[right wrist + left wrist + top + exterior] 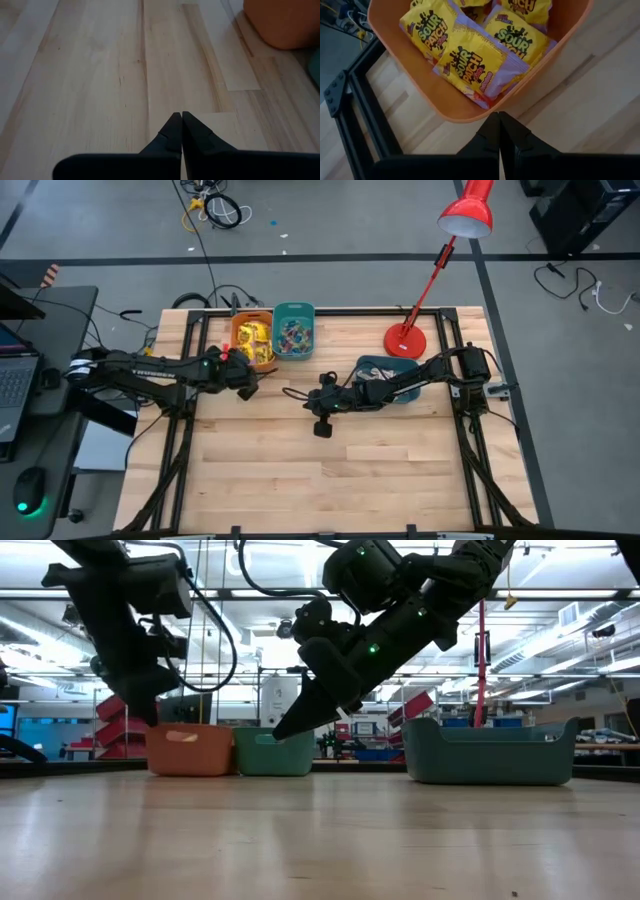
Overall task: Sort candy
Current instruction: Move the orange bin to the left side of the green bin
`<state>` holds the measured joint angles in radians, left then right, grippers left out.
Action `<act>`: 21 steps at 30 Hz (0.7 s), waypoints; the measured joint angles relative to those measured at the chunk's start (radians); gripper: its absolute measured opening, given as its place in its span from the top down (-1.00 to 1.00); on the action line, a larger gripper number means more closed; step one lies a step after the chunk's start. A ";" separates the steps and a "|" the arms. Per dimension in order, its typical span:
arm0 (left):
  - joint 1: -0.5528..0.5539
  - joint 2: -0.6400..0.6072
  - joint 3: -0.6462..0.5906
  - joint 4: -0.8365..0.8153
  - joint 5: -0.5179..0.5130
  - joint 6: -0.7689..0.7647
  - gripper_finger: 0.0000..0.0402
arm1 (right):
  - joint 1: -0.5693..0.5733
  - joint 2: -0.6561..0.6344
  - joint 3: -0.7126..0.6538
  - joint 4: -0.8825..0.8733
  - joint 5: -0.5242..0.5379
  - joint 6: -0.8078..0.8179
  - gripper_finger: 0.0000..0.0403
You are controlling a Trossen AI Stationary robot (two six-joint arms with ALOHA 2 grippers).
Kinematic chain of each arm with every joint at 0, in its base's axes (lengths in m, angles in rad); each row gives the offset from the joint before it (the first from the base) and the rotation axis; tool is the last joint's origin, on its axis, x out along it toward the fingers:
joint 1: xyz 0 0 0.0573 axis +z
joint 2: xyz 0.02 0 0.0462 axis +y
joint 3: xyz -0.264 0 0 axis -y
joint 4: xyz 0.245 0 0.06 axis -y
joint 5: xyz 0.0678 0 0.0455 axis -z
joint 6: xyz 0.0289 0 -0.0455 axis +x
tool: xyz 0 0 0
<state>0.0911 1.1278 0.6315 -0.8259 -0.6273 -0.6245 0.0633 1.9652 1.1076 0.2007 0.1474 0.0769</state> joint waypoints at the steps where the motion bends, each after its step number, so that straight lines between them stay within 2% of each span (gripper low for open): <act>1: 0.005 0.000 0.000 0.007 0.000 0.009 1.00 | 0.000 0.000 0.000 0.000 0.000 0.000 1.00; 13: 0.081 0.000 0.000 -0.002 -0.008 0.056 1.00 | 0.000 0.000 0.000 0.000 0.000 -0.001 1.00; 21: 0.149 0.000 0.000 0.075 -0.002 0.168 1.00 | -0.001 0.000 0.000 0.000 0.000 -0.001 1.00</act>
<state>0.2398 1.1278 0.6315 -0.7509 -0.6296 -0.4564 0.0628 1.9656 1.1076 0.2006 0.1474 0.0757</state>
